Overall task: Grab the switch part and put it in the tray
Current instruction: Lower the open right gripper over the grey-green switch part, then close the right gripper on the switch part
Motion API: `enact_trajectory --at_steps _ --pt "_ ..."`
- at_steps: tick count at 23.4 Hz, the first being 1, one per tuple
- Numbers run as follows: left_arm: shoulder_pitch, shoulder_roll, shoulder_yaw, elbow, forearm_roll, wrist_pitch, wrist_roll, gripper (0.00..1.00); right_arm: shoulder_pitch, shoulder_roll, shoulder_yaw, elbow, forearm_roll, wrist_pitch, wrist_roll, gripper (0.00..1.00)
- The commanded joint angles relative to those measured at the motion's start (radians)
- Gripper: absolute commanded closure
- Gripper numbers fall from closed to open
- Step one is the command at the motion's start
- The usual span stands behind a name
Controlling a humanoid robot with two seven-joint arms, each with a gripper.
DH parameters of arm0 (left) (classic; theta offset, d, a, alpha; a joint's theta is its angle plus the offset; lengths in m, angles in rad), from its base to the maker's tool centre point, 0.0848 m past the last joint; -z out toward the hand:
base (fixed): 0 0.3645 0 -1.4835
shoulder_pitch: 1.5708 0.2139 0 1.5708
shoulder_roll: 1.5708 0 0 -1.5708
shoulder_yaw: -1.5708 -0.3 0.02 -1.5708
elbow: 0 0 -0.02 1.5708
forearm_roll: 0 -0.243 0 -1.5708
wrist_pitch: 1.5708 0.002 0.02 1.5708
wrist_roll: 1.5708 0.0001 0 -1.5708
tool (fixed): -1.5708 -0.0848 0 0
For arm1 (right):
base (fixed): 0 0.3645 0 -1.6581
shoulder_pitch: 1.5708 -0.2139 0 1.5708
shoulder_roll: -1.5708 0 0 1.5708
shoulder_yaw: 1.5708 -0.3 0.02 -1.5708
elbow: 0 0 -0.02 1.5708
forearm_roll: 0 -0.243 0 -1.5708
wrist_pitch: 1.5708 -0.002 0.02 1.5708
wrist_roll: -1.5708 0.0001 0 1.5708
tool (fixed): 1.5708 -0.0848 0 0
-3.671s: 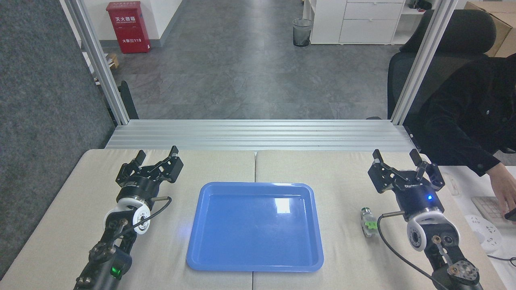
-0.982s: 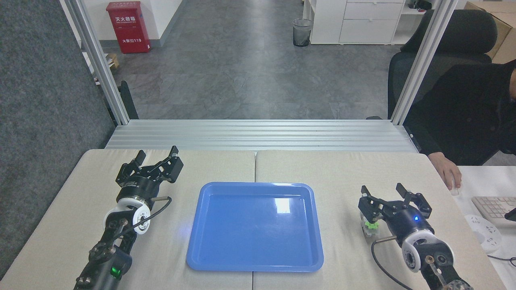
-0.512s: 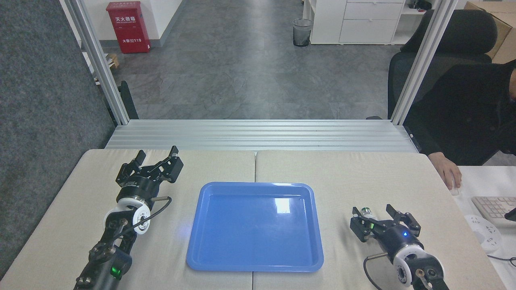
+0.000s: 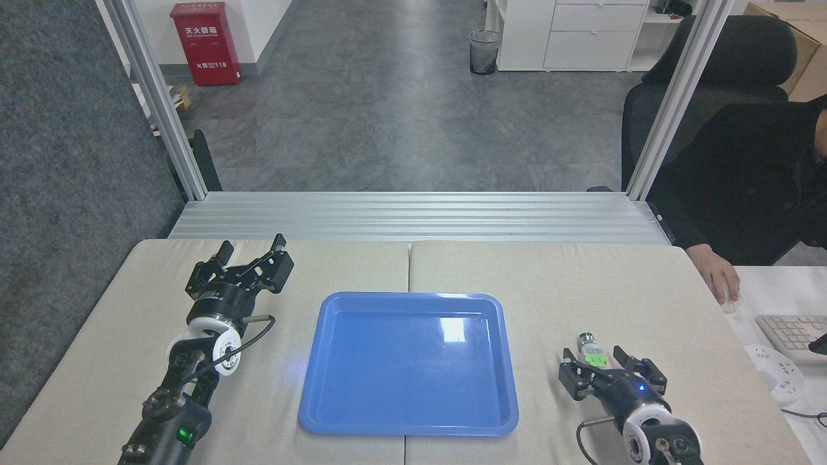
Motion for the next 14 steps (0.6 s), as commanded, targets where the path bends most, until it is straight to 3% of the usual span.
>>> enact_trajectory --at_steps 1,4,7,8,11,14 --pt "0.000 0.000 0.000 0.000 0.000 0.000 0.000 0.00 -0.007 0.024 0.013 0.099 0.000 -0.007 -0.004 0.32" --pt "0.000 0.000 0.000 0.000 0.000 0.000 0.000 0.00 -0.007 0.027 0.019 0.099 0.001 -0.009 -0.004 0.50" --pt "0.000 0.000 0.000 0.000 0.000 0.000 0.000 0.00 -0.007 0.038 0.012 0.099 -0.002 -0.004 -0.004 0.89" --pt "0.000 0.000 0.000 0.000 0.000 0.000 0.000 0.00 -0.007 0.039 0.005 0.096 -0.003 -0.003 -0.004 0.97" --pt "0.000 0.000 0.000 0.000 0.000 0.000 0.000 0.00 -0.025 0.041 -0.004 0.073 -0.008 -0.003 -0.024 1.00" --pt "0.000 0.000 0.000 0.000 0.000 0.000 0.000 0.00 -0.062 0.042 -0.018 -0.033 -0.009 -0.001 -0.035 1.00"
